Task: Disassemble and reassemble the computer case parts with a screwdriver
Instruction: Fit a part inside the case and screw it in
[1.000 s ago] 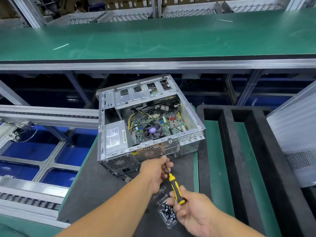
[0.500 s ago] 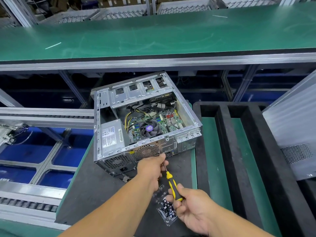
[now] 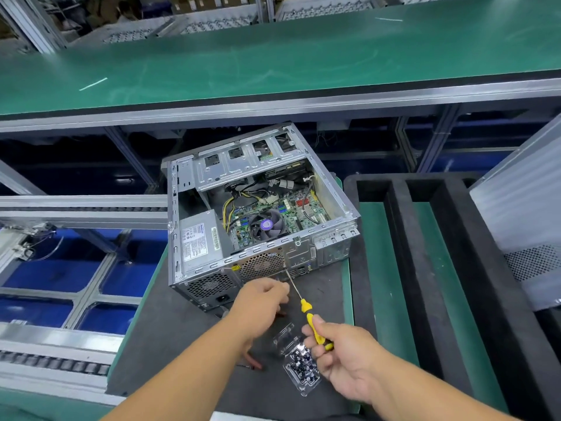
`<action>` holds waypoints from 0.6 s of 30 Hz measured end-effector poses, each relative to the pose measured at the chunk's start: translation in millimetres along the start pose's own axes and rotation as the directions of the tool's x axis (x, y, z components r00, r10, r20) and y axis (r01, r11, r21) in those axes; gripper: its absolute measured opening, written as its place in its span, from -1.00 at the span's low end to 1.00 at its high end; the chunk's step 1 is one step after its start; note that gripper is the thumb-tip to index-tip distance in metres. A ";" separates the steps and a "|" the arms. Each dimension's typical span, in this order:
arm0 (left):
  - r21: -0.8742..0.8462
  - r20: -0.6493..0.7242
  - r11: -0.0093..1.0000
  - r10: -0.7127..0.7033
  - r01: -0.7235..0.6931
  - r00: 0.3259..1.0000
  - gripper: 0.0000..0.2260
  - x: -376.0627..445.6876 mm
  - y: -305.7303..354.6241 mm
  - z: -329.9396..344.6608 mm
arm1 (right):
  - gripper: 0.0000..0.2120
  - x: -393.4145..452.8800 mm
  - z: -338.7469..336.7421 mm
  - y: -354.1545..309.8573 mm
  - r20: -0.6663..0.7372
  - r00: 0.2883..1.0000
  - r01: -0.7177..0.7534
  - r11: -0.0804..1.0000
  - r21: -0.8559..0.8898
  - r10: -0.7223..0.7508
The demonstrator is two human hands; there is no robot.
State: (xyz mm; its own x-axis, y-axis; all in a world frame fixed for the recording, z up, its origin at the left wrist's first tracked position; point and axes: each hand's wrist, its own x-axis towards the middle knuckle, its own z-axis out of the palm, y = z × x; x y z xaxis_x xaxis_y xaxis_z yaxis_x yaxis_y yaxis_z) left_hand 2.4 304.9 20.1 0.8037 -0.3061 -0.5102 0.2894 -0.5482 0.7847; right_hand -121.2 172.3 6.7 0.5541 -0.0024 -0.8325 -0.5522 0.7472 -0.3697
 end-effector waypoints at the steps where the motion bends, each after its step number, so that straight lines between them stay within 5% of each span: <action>1: 0.067 0.006 0.996 0.060 -0.061 0.998 -0.81 -8.9 -4.3 -6.0 | -0.70 -0.4 -2.0 -0.8 0.025 1.000 -0.014 1.000 -0.001 0.014; 5: 0.327 0.182 0.924 0.145 -0.199 0.973 -0.55 -42.4 -28.5 -12.1 | -0.70 2.2 -18.1 -6.7 -0.032 0.984 0.161 0.948 -0.274 -0.176; 8: 0.628 0.257 0.706 0.209 -0.328 0.944 -0.43 -51.1 -48.8 -1.1 | -0.79 1.8 -41.3 -12.1 -0.083 0.926 0.286 0.830 -0.479 -0.367; 13: 0.630 0.132 0.696 0.343 -0.345 0.930 -0.76 -41.6 -46.6 23.7 | -0.85 -6.3 -71.5 -3.0 -0.170 0.850 0.331 0.756 -0.565 -0.498; 18: 0.622 0.140 0.674 0.405 -0.398 0.904 -0.81 -23.4 -18.2 54.0 | -0.87 -8.7 -84.8 12.5 -0.245 0.802 0.363 0.770 -0.525 -0.545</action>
State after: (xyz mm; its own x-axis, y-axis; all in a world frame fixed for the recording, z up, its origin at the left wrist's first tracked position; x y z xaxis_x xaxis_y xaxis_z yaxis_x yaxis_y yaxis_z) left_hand -49.8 280.0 -1.2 0.7703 -0.6077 -0.1931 -0.4486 -0.7317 0.5131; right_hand -185.7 125.3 -25.6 0.5929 -0.5721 -0.5667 -0.5506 0.2255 -0.8037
